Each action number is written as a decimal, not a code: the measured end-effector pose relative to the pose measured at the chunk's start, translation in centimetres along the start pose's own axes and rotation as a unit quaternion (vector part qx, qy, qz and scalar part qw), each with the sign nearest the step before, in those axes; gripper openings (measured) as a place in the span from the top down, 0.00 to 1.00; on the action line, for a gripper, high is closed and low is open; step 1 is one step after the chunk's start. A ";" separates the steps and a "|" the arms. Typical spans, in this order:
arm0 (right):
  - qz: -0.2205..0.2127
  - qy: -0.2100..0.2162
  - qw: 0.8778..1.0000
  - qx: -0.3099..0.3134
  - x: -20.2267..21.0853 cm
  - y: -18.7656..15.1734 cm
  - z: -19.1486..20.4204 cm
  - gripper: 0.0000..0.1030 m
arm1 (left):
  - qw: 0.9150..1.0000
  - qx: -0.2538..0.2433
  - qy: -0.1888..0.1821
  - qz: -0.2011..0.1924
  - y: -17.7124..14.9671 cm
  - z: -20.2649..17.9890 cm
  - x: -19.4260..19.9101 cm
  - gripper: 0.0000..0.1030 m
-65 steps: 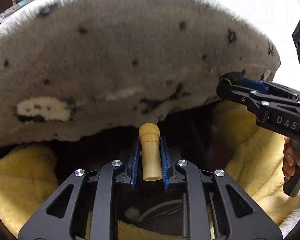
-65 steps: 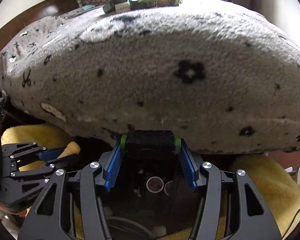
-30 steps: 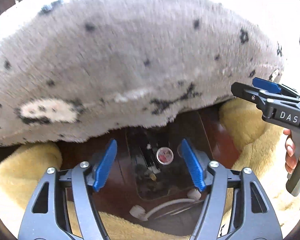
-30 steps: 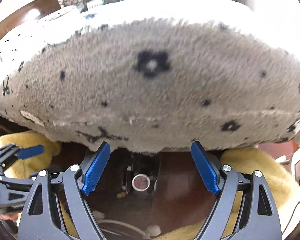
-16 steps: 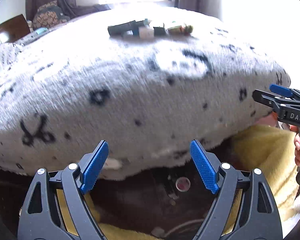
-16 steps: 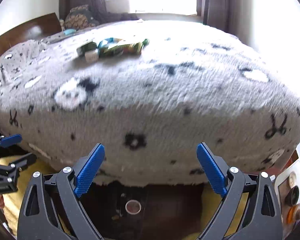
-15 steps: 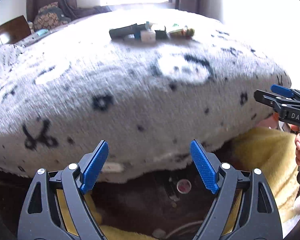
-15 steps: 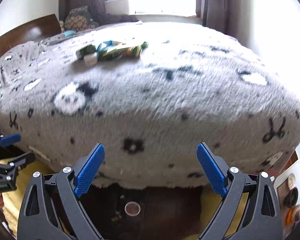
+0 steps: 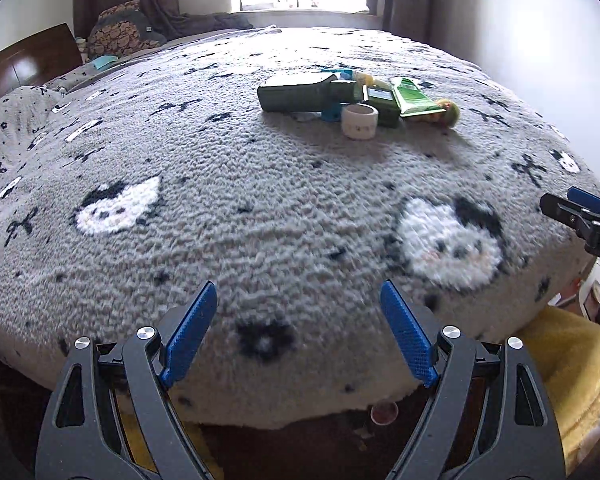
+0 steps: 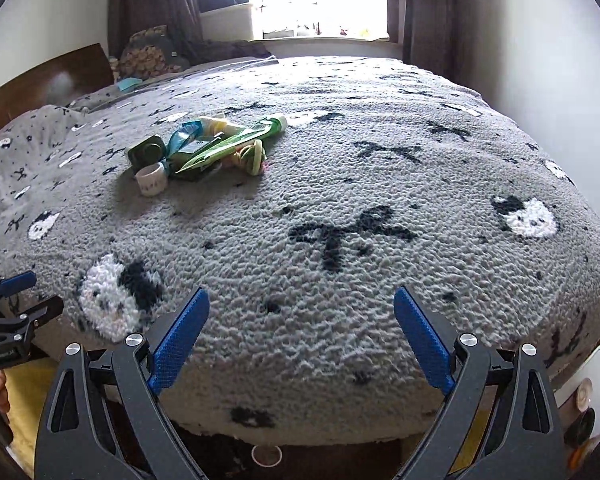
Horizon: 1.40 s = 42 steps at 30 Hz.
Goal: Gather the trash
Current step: 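Grasp the white tape roll with the left tool while the right tool grasps the hair ties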
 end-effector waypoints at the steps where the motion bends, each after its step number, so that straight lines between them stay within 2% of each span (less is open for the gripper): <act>1: 0.001 0.001 1.000 0.002 -0.6 0.3 0.2 0.09 | 1.000 -0.001 0.000 0.001 0.3 -0.1 -0.5 0.23; 6: 0.002 -0.002 1.000 0.003 -4.1 3.0 0.5 0.10 | 1.000 -0.004 -0.001 -0.001 2.1 -0.6 -2.2 0.23; 9: 0.009 -0.004 1.000 0.002 -6.5 4.7 0.6 0.17 | 1.000 0.002 -0.008 -0.006 3.5 -0.8 -2.9 0.23; 15: 0.013 0.005 1.000 0.015 -9.4 7.2 1.5 0.23 | 0.999 0.003 -0.029 -0.016 6.4 -1.9 -5.1 0.24; 23: 0.023 0.005 0.999 0.034 -11.6 9.1 2.3 0.34 | 0.999 0.006 -0.041 -0.015 9.6 -3.8 -8.4 0.35; 26: 0.024 0.013 0.999 0.036 -12.0 9.6 2.3 0.43 | 0.999 0.003 -0.049 -0.014 10.3 -4.6 -9.0 0.42; 28: 0.022 0.023 0.999 0.036 -12.0 9.7 2.3 0.63 | 0.999 -0.002 -0.053 -0.011 10.7 -5.0 -9.5 0.47; 31: 0.019 0.032 0.999 0.035 -11.9 9.7 2.3 0.71 | 0.998 -0.003 -0.061 -0.007 11.2 -5.4 -10.0 0.58; 33: 0.017 0.036 0.999 0.037 -11.6 9.5 2.4 0.74 | 0.997 -0.003 -0.074 -0.003 11.4 -5.7 -10.0 0.70; 36: 0.015 0.044 0.998 0.039 -10.9 9.1 2.7 0.87 | 0.997 -0.005 -0.073 -0.002 11.2 -5.8 -9.7 0.70; 42: 0.007 0.050 0.998 0.047 -8.3 7.3 3.0 0.88 | 0.997 -0.012 -0.078 -0.002 9.2 -5.6 -7.5 0.71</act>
Point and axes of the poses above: each gripper's, at about its wrist camera, not at the fingertips, and x roughly against the way its jaws point, z to its left, y to its top, the point moved 5 cm from there along -x, roughly the way its jaws point, and after that the axes turned 7 degrees about x, right-handed, at the moved point
